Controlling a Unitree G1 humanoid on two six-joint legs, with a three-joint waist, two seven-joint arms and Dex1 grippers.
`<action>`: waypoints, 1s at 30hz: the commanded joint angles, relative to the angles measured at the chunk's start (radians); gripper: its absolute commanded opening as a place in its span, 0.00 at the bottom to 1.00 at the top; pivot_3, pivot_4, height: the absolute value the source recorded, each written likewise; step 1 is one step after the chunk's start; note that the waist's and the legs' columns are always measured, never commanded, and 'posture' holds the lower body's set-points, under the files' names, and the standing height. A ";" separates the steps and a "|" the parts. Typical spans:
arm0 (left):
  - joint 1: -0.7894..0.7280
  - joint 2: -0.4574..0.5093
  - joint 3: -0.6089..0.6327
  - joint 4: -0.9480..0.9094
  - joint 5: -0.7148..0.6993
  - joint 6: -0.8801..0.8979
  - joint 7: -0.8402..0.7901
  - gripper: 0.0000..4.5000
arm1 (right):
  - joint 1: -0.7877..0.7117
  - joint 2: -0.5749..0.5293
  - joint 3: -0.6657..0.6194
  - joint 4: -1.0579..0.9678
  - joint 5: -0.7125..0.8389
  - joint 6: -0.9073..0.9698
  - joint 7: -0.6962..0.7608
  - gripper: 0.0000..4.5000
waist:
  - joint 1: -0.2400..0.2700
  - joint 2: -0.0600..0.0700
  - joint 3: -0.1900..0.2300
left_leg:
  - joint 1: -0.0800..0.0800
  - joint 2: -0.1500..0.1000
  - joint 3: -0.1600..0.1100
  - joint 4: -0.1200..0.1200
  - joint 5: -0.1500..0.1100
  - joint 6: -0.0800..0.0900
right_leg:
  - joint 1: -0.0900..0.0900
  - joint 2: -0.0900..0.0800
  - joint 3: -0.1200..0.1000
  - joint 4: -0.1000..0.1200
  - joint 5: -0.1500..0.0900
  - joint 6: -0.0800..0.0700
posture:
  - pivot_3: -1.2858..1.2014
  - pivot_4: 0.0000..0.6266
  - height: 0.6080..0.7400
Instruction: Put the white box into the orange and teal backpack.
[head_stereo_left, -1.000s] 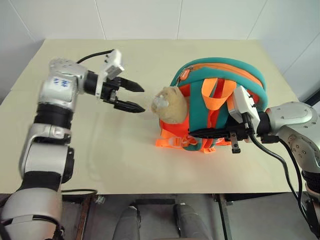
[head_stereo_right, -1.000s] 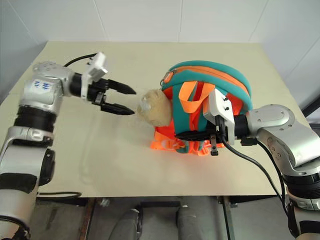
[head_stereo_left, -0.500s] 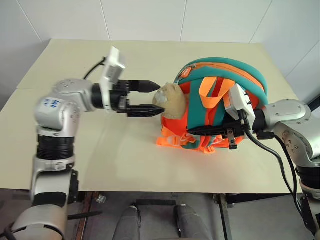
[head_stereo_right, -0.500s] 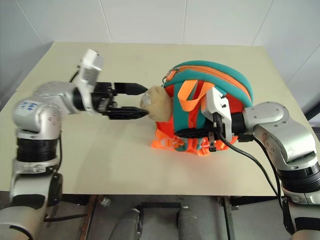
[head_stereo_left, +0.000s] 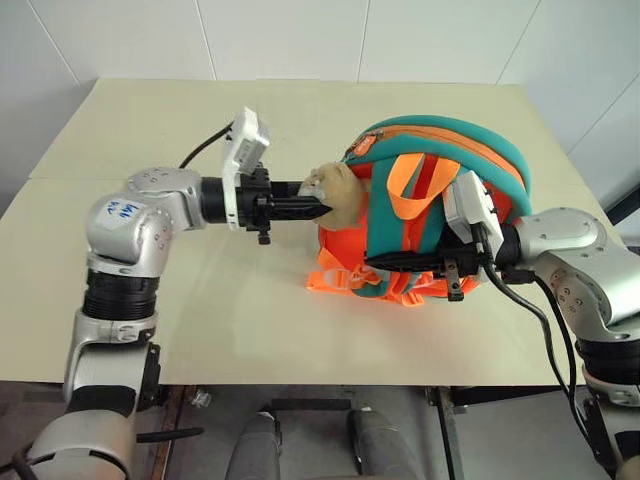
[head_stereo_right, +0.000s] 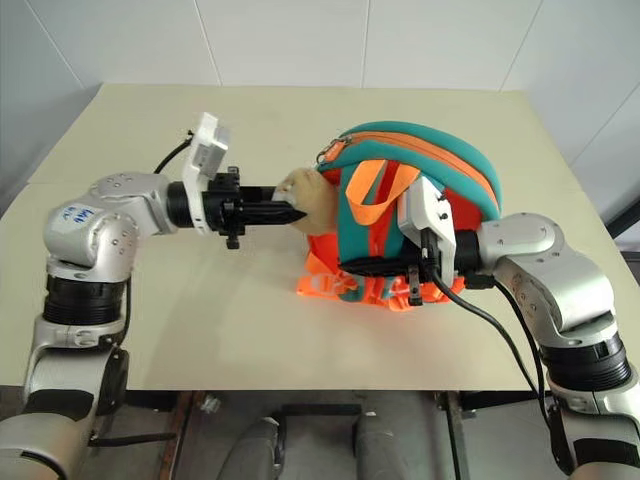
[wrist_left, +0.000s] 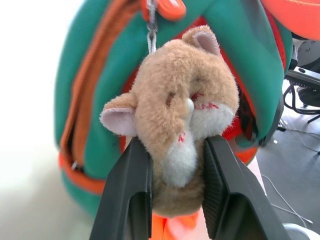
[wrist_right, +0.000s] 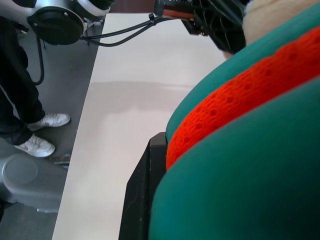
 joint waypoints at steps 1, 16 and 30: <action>-0.022 0.084 0.043 0.021 -0.005 0.024 -0.003 0.18 | 0.030 0.003 -0.059 -0.058 0.030 -0.025 -0.024 0.00 | 0.000 0.000 0.000 | 0.001 0.000 0.000 0.000 0.000 0.000 | 0.000 0.000 0.000 0.000 0.000 0.000 | 0.52 0.24 1.00; -0.014 0.171 -0.213 0.306 0.247 -0.123 -0.026 0.18 | 0.082 -0.009 -0.067 -0.091 0.039 -0.018 -0.051 0.00 | 0.002 0.000 0.000 | 0.001 0.000 0.001 -0.003 0.000 0.000 | 0.000 0.000 0.000 -0.002 -0.001 -0.001 | 0.52 0.24 1.00; -0.031 -0.090 -0.259 0.690 0.415 -0.424 0.066 0.18 | 0.081 -0.009 -0.053 -0.076 0.015 -0.011 -0.070 0.00 | 0.013 0.000 -0.001 | 0.003 0.000 0.001 -0.002 0.000 0.000 | 0.002 0.000 0.000 -0.002 0.000 -0.001 | 0.52 0.24 1.00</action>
